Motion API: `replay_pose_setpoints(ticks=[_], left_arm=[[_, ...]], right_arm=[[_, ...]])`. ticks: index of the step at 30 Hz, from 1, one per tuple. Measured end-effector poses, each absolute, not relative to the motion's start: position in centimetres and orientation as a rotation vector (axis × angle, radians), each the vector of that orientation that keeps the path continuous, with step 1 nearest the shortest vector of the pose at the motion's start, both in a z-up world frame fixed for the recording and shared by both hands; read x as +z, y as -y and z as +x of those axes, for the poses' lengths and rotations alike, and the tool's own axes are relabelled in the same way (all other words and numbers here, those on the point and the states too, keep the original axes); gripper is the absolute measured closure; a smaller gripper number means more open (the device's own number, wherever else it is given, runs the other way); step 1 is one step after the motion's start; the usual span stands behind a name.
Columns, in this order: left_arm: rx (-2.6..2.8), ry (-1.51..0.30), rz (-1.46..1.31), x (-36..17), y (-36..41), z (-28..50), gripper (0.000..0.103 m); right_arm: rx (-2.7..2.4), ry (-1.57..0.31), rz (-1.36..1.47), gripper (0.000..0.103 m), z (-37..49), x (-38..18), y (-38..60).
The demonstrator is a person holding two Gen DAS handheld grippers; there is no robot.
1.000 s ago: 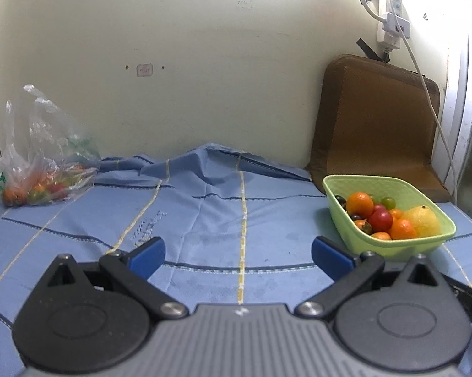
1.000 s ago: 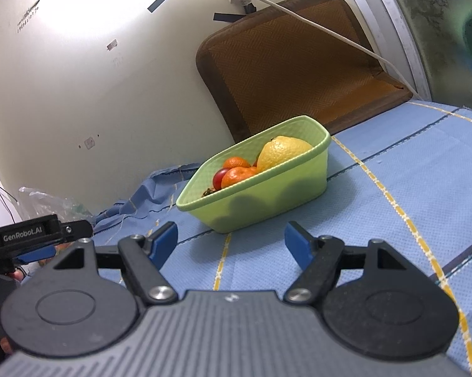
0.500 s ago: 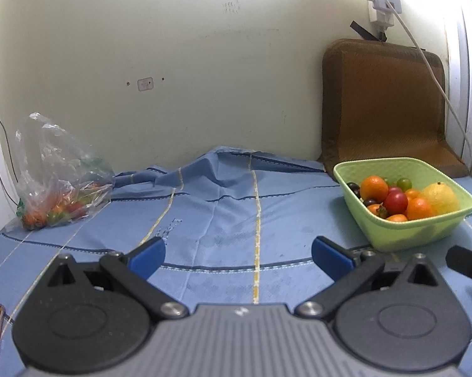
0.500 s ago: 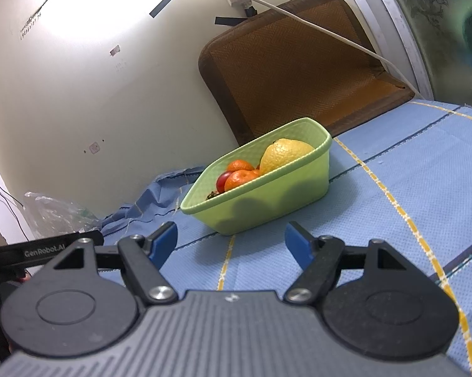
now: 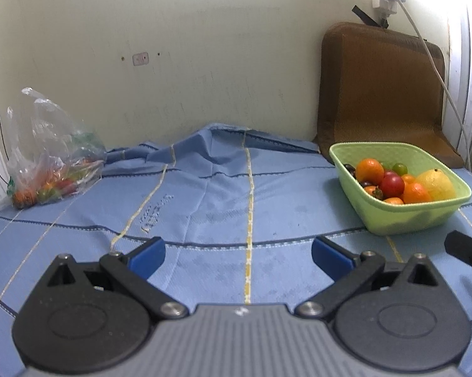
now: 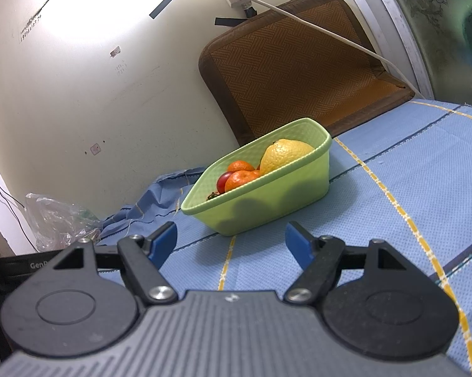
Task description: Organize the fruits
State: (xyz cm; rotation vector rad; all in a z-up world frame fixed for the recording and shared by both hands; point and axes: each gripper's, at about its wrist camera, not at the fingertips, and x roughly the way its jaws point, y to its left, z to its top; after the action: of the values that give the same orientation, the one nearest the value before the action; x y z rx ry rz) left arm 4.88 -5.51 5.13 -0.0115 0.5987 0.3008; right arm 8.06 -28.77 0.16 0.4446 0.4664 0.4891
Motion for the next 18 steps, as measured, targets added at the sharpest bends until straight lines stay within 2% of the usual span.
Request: replay_pose_setpoints(ticks=[18], left_arm=[[0.268,-0.648,0.005,4.0,5.7,5.3,0.000]], right_arm=[[0.489,-0.466,0.446,0.025,8.1,0.1,28.8]])
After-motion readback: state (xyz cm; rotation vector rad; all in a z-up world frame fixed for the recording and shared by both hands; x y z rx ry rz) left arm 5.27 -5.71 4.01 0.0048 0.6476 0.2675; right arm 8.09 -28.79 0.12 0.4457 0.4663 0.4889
